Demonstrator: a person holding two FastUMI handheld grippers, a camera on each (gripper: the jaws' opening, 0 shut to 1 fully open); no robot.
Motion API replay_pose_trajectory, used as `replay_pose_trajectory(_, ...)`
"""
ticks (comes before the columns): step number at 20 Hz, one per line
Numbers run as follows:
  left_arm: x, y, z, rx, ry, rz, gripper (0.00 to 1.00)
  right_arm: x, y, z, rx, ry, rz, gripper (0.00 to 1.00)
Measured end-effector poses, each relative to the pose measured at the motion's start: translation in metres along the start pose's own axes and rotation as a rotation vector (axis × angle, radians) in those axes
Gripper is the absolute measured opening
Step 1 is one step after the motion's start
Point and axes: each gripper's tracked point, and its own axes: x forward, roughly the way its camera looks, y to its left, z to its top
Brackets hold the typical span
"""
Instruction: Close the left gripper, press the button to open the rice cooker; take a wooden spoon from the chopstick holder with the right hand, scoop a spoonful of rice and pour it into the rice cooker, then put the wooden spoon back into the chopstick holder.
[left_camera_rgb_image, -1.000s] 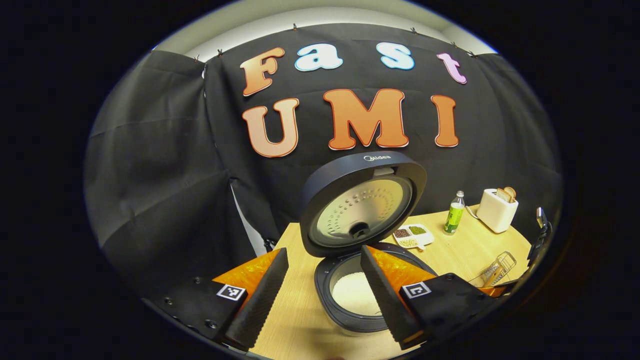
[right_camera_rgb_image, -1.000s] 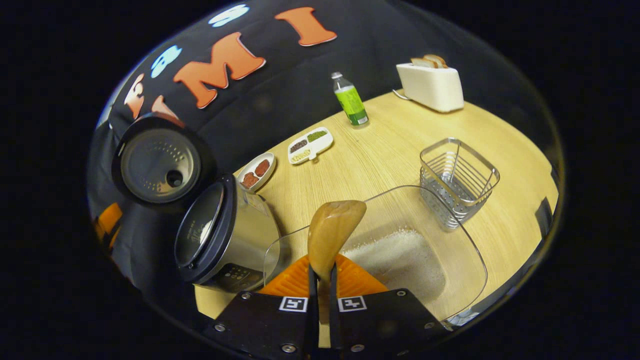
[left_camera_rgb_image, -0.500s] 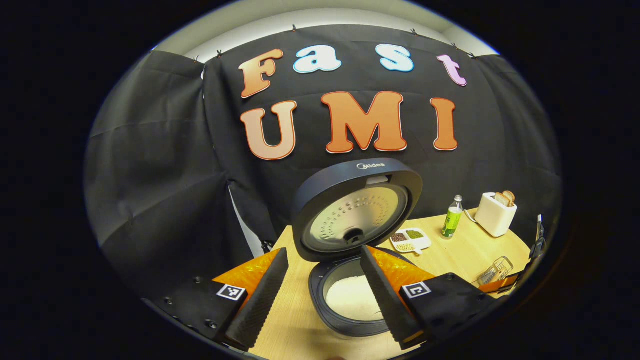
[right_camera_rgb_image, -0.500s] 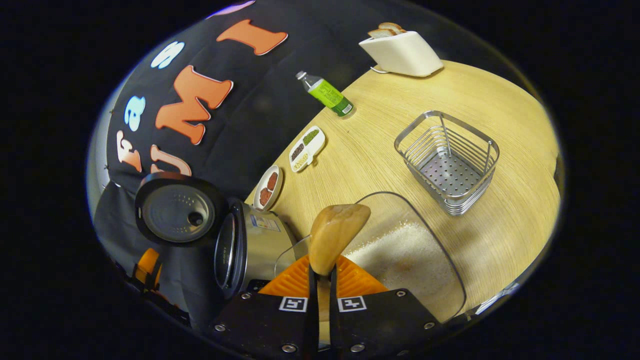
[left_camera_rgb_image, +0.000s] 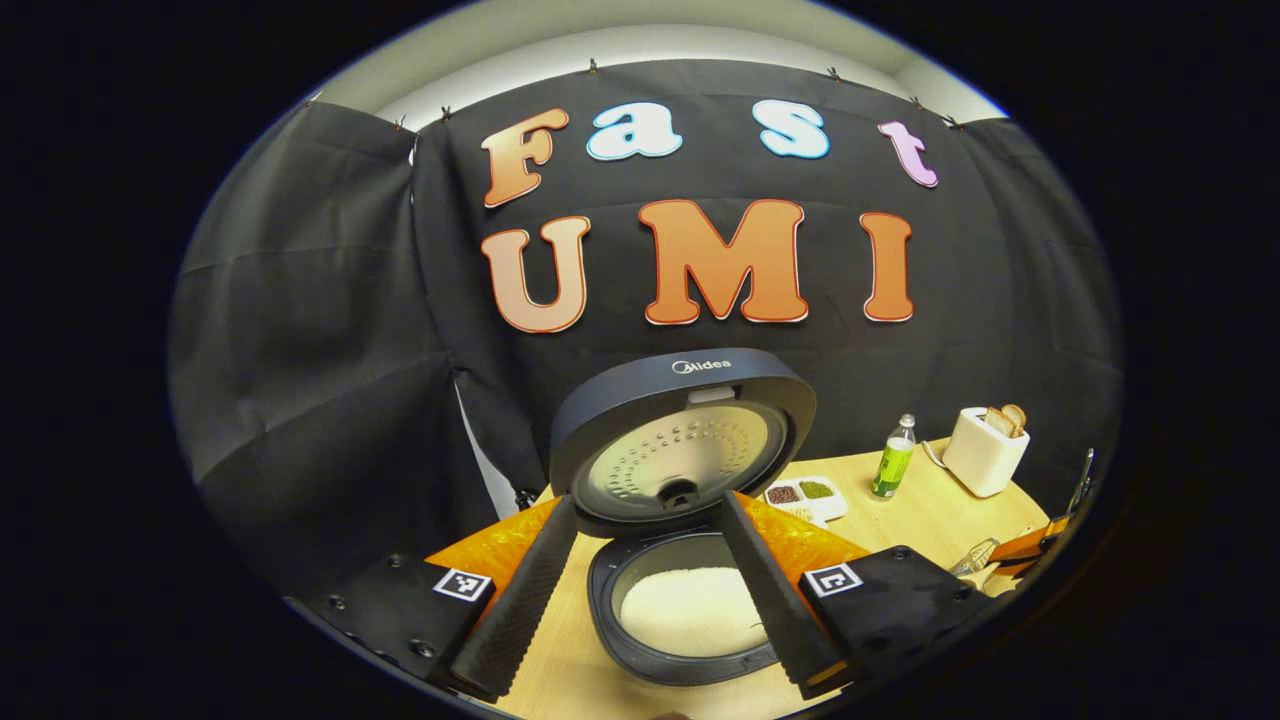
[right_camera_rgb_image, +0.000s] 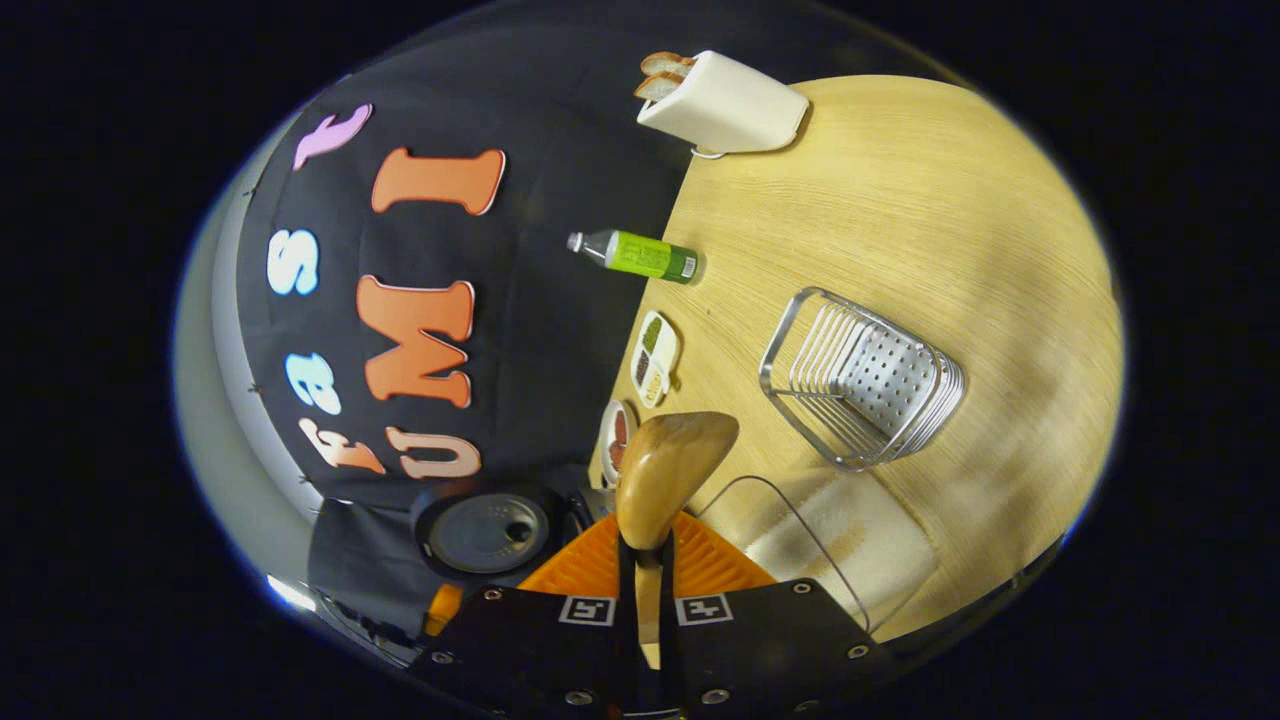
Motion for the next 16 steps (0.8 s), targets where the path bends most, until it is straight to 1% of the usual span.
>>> replay_pose_trajectory(1, 0.000, -0.002, 0.001, -0.006, -0.004, 0.007, 0.93, -0.002, 0.011, 0.005, 0.036, 0.002, 0.040, 0.08)
replay_pose_trajectory(4, -0.003, -0.004, 0.003, -0.037, -0.012, 0.033, 0.93, -0.008, 0.040, 0.020, 0.115, 0.009, 0.131, 0.08)
replay_pose_trajectory(5, -0.004, -0.004, 0.004, -0.053, -0.014, 0.040, 0.98, -0.007, 0.048, 0.022, 0.131, 0.016, 0.151, 0.08)
replay_pose_trajectory(6, -0.006, -0.005, 0.004, -0.068, -0.016, 0.046, 0.93, -0.007, 0.058, 0.021, 0.140, 0.029, 0.171, 0.08)
replay_pose_trajectory(7, -0.008, -0.004, 0.004, -0.080, -0.018, 0.054, 0.98, -0.004, 0.067, 0.019, 0.149, 0.042, 0.192, 0.08)
replay_pose_trajectory(8, -0.010, -0.003, 0.004, -0.088, -0.020, 0.061, 0.93, 0.000, 0.077, 0.017, 0.149, 0.055, 0.207, 0.08)
replay_pose_trajectory(9, -0.012, -0.001, 0.003, -0.092, -0.021, 0.069, 0.93, 0.006, 0.086, 0.015, 0.142, 0.068, 0.220, 0.08)
replay_pose_trajectory(10, -0.014, 0.000, 0.002, -0.094, -0.020, 0.069, 0.98, 0.007, 0.096, 0.012, 0.127, 0.081, 0.227, 0.07)
replay_pose_trajectory(11, -0.016, 0.000, 0.001, -0.094, -0.016, 0.064, 0.93, 0.011, 0.104, 0.009, 0.107, 0.091, 0.232, 0.07)
replay_pose_trajectory(12, -0.019, 0.002, 0.000, -0.090, -0.016, 0.069, 0.98, 0.011, 0.112, 0.007, 0.088, 0.100, 0.235, 0.07)
replay_pose_trajectory(14, -0.024, 0.012, 0.000, -0.074, -0.023, 0.097, 0.98, 0.016, 0.130, 0.004, 0.054, 0.114, 0.250, 0.07)
replay_pose_trajectory(15, -0.027, 0.016, 0.001, -0.069, -0.027, 0.111, 0.93, 0.021, 0.139, 0.001, 0.045, 0.118, 0.259, 0.07)
replay_pose_trajectory(16, -0.029, 0.020, -0.001, -0.069, -0.027, 0.123, 0.98, 0.026, 0.145, -0.002, 0.037, 0.121, 0.265, 0.08)
